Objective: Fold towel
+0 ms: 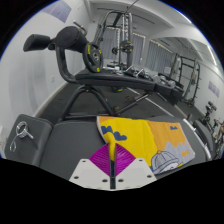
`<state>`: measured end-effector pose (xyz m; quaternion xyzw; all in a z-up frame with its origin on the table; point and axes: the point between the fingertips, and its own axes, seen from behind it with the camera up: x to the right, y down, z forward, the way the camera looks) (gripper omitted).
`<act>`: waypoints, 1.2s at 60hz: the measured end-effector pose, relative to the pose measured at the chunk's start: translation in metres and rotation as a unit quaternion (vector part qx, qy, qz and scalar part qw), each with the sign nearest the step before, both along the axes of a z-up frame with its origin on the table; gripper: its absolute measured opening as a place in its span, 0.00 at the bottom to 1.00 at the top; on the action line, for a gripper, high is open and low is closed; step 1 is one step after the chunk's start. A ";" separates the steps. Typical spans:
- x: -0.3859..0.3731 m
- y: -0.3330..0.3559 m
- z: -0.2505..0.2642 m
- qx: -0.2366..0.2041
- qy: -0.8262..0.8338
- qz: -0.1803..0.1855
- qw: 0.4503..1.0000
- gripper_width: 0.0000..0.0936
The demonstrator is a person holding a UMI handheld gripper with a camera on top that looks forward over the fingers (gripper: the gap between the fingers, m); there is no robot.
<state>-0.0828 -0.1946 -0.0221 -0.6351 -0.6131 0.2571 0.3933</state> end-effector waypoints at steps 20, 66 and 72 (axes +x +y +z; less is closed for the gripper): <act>0.038 -0.090 0.059 -0.094 0.000 0.083 0.992 0.02; 0.021 0.140 0.039 -0.019 -0.013 0.020 1.000 0.47; 0.038 0.145 0.067 -0.010 0.002 0.018 1.000 0.82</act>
